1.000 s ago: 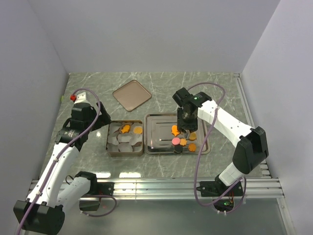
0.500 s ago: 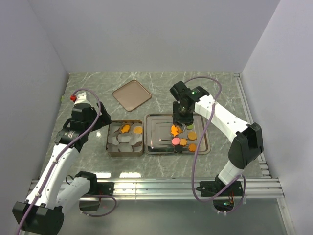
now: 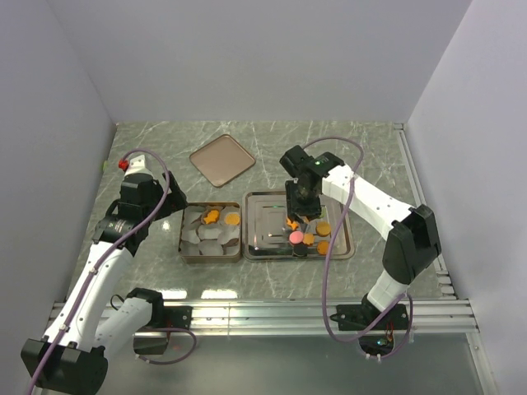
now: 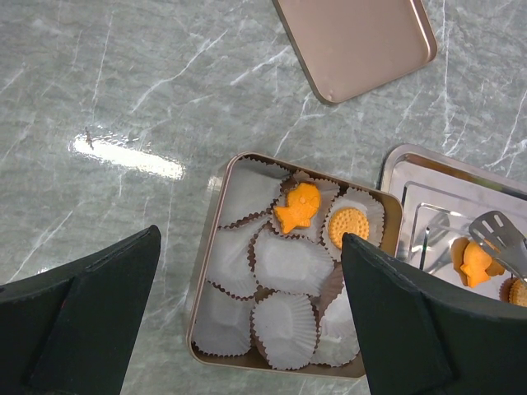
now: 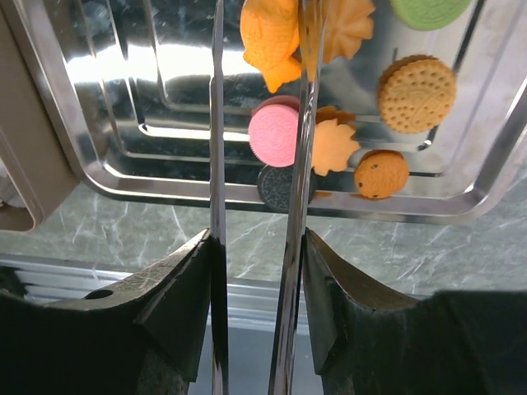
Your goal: Pack the cookies
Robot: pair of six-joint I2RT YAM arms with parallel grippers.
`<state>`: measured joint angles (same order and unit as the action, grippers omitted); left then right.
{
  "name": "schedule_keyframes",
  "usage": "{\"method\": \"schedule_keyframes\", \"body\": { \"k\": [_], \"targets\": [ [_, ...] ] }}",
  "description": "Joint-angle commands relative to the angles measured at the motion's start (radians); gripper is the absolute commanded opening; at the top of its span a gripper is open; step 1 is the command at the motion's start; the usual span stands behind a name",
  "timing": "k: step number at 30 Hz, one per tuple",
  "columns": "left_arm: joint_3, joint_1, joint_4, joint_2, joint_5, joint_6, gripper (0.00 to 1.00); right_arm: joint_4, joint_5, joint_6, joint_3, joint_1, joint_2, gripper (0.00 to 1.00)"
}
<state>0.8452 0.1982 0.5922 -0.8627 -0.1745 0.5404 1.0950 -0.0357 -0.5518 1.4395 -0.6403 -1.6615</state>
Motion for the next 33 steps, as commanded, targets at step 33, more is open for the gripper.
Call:
{"method": "schedule_keyframes", "body": {
  "k": [33],
  "targets": [
    [0.003,0.004,-0.019,0.024,-0.013,0.007,0.97,0.114,-0.053,0.003,0.001,-0.159,0.086,0.54]
  ]
}}
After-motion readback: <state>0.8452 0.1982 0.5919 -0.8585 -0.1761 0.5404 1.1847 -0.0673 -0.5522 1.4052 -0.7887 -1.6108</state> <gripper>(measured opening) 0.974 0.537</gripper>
